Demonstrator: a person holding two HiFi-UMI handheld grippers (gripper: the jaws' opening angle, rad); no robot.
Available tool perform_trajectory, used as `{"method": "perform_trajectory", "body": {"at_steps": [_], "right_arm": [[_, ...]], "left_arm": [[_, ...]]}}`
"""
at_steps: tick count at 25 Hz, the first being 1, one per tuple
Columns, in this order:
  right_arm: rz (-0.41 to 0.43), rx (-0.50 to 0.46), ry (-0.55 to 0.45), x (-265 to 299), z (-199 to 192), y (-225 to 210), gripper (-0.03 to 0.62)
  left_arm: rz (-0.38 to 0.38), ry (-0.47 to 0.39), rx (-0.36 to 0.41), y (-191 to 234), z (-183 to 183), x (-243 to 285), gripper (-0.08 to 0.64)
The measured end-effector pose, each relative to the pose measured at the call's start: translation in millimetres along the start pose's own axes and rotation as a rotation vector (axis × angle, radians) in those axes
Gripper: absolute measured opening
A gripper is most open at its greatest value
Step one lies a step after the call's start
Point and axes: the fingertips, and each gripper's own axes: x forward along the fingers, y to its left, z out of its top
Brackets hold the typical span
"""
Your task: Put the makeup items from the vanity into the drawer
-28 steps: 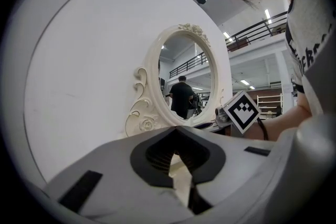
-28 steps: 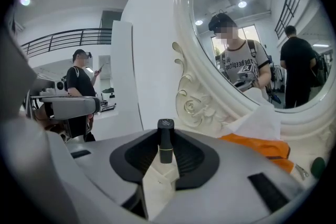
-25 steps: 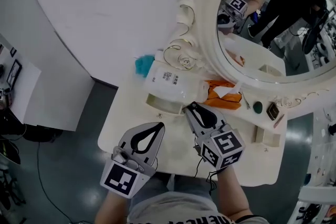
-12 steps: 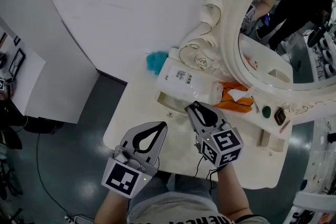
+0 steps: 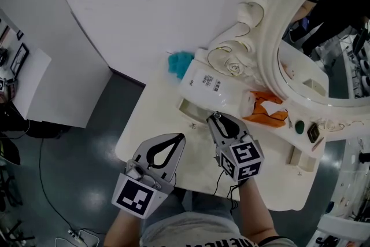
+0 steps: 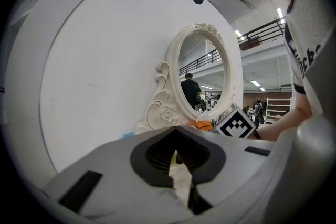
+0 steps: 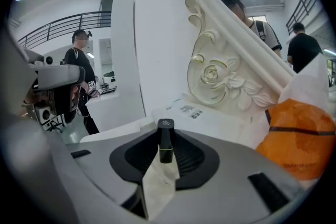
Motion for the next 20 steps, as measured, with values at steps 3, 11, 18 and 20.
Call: {"method": "perform_trajectory", "body": {"at_steps": [3, 11, 18, 20], "right_arm": [[-0.006, -0.009, 0.017, 4, -6, 0, 0.117], [-0.002, -0.027, 0.051, 11, -18, 2, 0.118], [0.0, -0.032, 0.061, 13, -23, 4, 0.121], [0.001, -0.029, 0.059, 13, -23, 4, 0.121]], "left_arm": [[0.005, 0.004, -0.007, 2, -3, 0, 0.011], [0.015, 0.01, -0.018, 6, -8, 1, 0.011], [0.023, 0.011, -0.025, 10, -9, 0, 0.011], [0.022, 0.01, -0.024, 10, -9, 0, 0.011]]}}
